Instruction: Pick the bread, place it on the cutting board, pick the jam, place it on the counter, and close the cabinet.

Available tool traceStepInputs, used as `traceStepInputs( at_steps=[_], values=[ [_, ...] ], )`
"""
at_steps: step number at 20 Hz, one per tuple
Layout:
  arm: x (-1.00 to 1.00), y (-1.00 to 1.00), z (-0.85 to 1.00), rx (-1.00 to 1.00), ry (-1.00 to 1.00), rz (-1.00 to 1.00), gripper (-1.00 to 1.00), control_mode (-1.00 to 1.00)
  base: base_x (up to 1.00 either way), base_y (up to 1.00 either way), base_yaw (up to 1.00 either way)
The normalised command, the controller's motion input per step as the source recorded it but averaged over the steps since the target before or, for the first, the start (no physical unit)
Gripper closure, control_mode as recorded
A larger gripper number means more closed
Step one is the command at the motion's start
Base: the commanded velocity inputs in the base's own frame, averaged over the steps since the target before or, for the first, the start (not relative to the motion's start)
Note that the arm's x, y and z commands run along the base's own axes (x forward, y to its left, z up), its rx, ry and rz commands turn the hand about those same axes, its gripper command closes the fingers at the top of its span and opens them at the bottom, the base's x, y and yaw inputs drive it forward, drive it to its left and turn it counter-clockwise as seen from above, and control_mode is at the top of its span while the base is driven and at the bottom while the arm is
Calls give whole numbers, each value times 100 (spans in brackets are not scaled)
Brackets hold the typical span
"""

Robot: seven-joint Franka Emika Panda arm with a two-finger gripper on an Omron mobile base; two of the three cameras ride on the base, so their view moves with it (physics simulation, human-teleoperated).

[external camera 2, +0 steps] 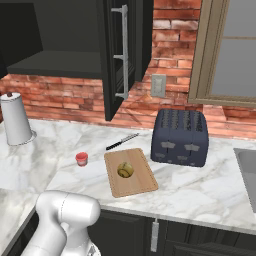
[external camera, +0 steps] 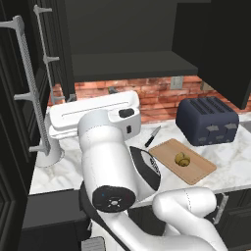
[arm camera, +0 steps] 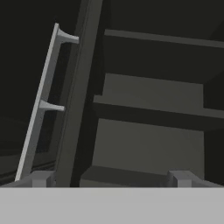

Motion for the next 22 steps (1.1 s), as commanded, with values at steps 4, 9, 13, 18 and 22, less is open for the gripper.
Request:
traceStepInputs(
  at_steps=[4,9,13,18,22],
  values=[
    [8,12,0,0,0,3,-100,-100,0,0,0],
    [0,25,0,0,0,5,-100,-100,0,0,0],
    [0,24,0,0,0,6,-100,-100,0,0,0],
    [0,21,0,0,0,5,-100,-100,0,0,0],
    [0,18,0,0,0,3,-100,-100,0,0,0]
  ],
)
